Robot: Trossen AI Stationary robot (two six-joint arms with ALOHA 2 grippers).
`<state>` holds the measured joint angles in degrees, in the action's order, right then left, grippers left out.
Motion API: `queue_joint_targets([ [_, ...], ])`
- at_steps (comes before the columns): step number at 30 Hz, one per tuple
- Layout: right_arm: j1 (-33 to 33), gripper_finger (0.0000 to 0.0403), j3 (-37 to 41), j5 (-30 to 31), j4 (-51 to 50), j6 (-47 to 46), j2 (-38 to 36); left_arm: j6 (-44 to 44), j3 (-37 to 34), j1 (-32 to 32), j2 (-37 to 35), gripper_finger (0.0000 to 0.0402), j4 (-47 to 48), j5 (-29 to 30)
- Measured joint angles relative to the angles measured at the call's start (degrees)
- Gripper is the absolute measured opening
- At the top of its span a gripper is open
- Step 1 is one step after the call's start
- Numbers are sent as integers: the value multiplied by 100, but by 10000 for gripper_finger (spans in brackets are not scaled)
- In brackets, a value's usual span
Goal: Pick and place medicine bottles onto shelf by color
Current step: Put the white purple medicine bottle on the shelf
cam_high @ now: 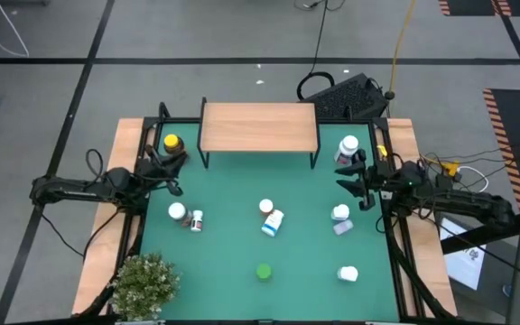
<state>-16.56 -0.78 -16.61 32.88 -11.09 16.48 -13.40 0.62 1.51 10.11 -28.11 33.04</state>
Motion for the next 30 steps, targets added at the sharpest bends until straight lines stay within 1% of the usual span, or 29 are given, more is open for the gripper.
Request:
queue_joint_targets([
  [3,20,152,0,200,-236,35,119,-183,0,16,2,47,-28,49],
  [6,18,150,0,825,-189,124,274,-340,0,16,0,47,-162,216],
  [8,19,148,0,1036,-41,128,395,-217,0,23,2,47,-172,219],
  [10,18,147,-1,1057,75,129,507,-205,0,23,0,47,-175,216],
  [12,18,147,-1,1059,52,94,614,-200,0,28,0,47,50,216],
  [15,18,147,-2,1083,-248,6,712,295,0,85,0,47,552,204],
  [17,18,147,-2,1087,-288,-17,742,710,0,149,2,47,886,97],
  [20,20,146,-1,1083,-281,-397,743,796,0,259,0,47,1053,-179],
  [22,52,146,0,1070,-275,-783,742,892,0,337,2,47,1221,-441],
  [25,111,146,0,1063,-205,-847,740,1081,0,443,0,47,1143,-934],
  [27,108,146,0,1064,72,-773,709,1102,0,506,1,47,1067,-1089],
  [30,105,147,-1,1064,719,-757,663,1181,0,587,-3,47,943,-1096],
])
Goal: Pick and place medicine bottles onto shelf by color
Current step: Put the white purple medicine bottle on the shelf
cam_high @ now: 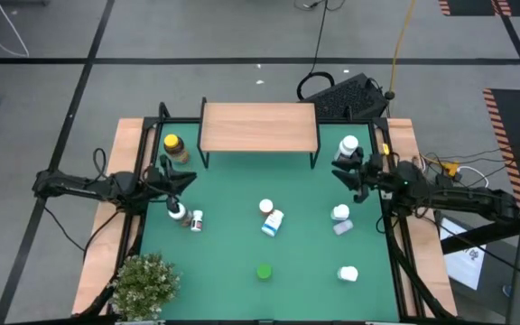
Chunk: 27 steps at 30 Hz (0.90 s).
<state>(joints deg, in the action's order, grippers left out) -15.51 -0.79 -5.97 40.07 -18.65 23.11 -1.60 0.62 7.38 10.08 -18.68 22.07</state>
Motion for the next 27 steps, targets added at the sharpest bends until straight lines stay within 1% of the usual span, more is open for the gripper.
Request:
queue_joint_targets([
  [2,-5,153,-70,5,361,-56,-31,-10,0,21,6,47,-78,58],
  [4,-54,166,-247,8,247,-159,-29,-192,0,18,3,47,-247,203],
  [7,-115,195,-699,3,-502,-159,21,-525,0,18,5,49,-428,568],
  [10,-218,231,-1246,82,-1355,59,71,-718,0,3,3,68,-492,919],
  [12,-297,255,-1629,320,-1939,253,192,-863,0,-23,3,92,-474,1057],
  [13,-340,266,-1829,552,-2209,364,238,-950,0,-45,3,105,-467,1091],
  [15,-457,283,-2284,1237,-2735,526,329,-1164,0,-106,3,135,-415,1127],
  [18,-680,291,-2951,2136,-3923,716,441,-1490,0,-218,3,183,-334,1429],
  [20,-787,292,-3207,2404,-4666,829,500,-1570,0,-310,3,210,-232,1692],
  [23,-899,289,-3240,2398,-5141,820,528,-1521,0,-460,3,236,-231,1791],
  [27,-966,289,-3214,2363,-5491,604,586,-1574,0,-665,3,244,-550,1725],
])
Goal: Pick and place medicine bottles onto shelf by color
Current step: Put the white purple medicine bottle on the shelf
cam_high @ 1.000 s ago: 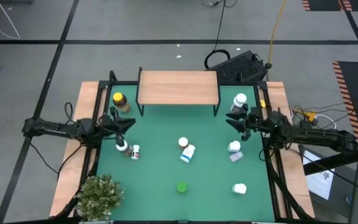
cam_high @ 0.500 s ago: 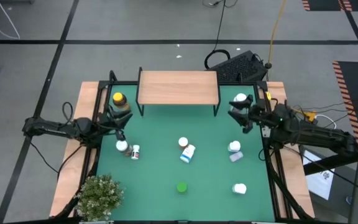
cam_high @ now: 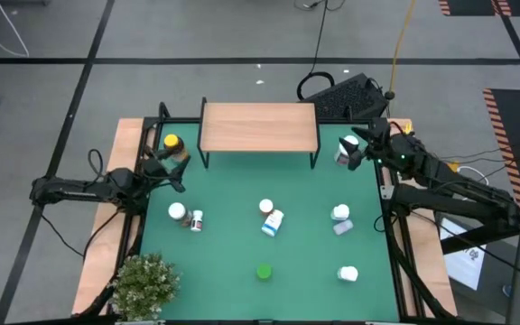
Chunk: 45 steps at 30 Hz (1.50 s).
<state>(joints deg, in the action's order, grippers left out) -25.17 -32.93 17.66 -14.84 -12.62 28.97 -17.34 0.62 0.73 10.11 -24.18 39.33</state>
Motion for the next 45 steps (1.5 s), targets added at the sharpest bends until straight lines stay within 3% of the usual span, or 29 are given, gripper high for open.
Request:
queue_joint_targets([
  [5,23,289,0,-538,-542,-576,34,19,0,-198,0,246,-309,-532],
  [11,361,288,0,-778,-1281,-1391,75,348,0,-180,0,246,139,-607],
  [14,630,284,0,-509,-1701,-1714,76,319,0,-119,2,246,315,-616],
  [17,815,282,0,154,-1833,-1820,80,26,0,-103,0,246,343,-627],
  [20,823,282,0,949,-1440,-1533,79,-24,0,-103,0,246,374,-629],
  [22,718,281,0,1105,-1019,-1024,113,4,0,-103,0,246,528,-629],
  [25,497,281,-25,954,-649,-454,227,11,0,-103,2,246,707,-629],
  [31,-237,281,-46,904,-820,162,725,99,0,-103,2,246,721,-628],
  [35,-844,281,-151,-14,-823,161,1150,201,0,-103,2,246,721,-627],
  [39,-1211,281,-589,-730,-824,285,1541,145,0,-103,1,246,710,-628],
  [45,-1552,281,-1795,-739,-1578,948,2058,-17,0,-103,2,246,701,-629],
])
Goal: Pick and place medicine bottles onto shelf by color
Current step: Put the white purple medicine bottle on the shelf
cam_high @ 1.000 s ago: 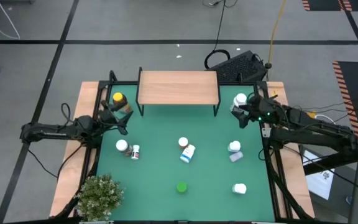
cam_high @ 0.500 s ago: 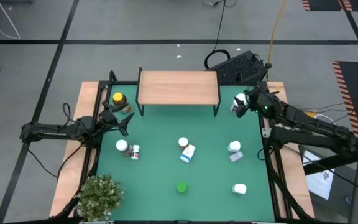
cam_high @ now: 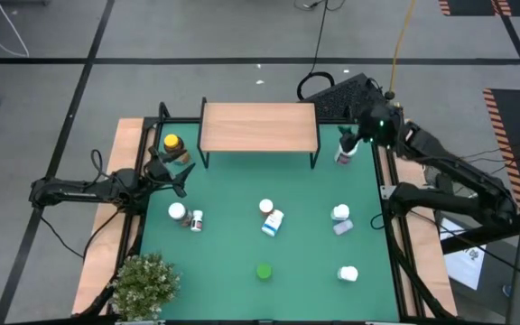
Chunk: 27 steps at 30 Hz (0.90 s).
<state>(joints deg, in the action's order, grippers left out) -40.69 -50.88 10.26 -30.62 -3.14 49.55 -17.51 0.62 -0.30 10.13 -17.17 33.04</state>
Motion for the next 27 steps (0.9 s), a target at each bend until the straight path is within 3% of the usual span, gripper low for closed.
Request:
queue_joint_targets([
  [4,-256,281,-847,-249,-1375,832,589,6,0,0,0,246,51,0],
  [8,-442,281,-1083,-708,-2151,1263,1140,102,0,0,0,246,129,2],
  [16,-542,293,-1024,-898,-2303,1499,1813,216,0,0,-2,246,219,2],
  [27,-1004,297,-1022,-606,-2373,1354,1990,130,0,0,0,246,251,2],
])
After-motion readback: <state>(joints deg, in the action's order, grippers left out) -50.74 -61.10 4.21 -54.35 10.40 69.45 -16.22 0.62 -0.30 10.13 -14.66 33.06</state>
